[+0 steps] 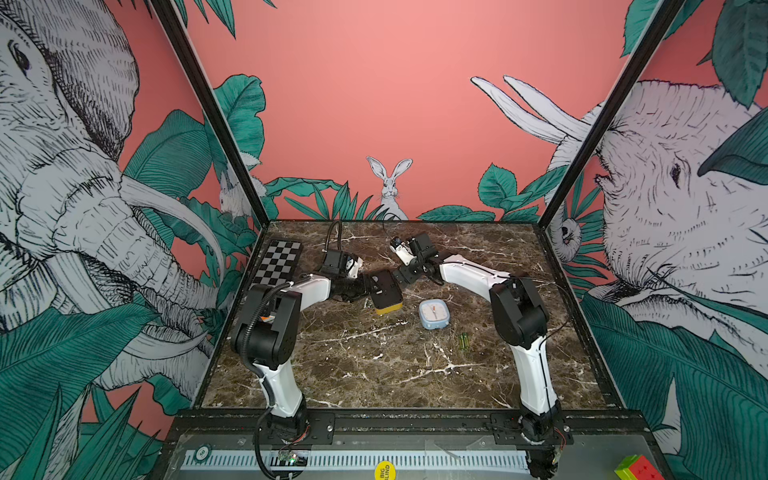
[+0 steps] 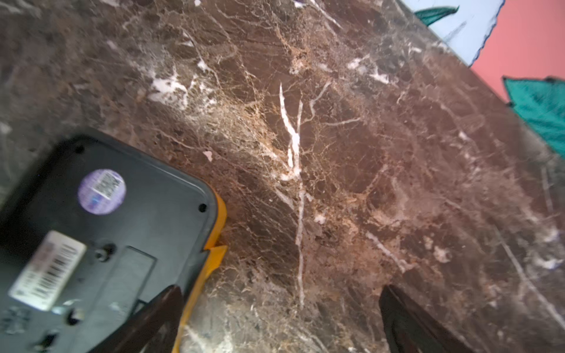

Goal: Insert the battery into the alarm
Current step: Adjust the alarm at the center of the board, then remove the cover from the alarm.

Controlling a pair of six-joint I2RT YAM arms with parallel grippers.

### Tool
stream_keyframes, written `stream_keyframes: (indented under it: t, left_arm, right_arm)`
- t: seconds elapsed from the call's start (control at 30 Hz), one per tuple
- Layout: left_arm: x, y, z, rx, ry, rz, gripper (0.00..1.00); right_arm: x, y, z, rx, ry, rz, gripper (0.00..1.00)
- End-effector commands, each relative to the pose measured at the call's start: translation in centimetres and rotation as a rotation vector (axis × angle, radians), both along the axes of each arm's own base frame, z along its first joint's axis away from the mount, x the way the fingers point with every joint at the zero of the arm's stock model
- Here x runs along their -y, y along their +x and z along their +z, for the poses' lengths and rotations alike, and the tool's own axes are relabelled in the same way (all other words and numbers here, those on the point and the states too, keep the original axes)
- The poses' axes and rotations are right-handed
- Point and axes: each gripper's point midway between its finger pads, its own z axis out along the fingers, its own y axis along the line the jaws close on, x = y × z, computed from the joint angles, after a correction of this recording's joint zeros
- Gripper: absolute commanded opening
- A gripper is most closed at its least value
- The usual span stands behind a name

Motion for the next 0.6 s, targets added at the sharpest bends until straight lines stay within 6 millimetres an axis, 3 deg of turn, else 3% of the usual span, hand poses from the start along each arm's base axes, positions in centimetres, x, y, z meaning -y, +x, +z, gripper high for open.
stream_keyframes:
  t: [0.0,0.3,0.43,0.57]
  left_arm:
    - [0.7,0.5,2.6,0.071,-0.053,0.037,0.57]
    - [-2.3,1.3,3.7,0.143,0.107,0.144,0.54]
    - [-2.7,1.4,3.2,0.137,0.14,0.151,0.51]
    - [-2.3,1.9,2.4,0.123,0.132,0.147,0.5]
  right_arm:
    - [1.1,-0.5,0.8,-0.119,0.074,-0.065,0.96]
    - [-0.1,-4.1,4.8,-0.393,0.277,-0.09,0.73]
    - [-1.7,-5.7,5.2,-0.527,0.398,-0.099,0.58]
    - [-3.0,-6.5,4.8,-0.535,0.405,-0.08,0.49]
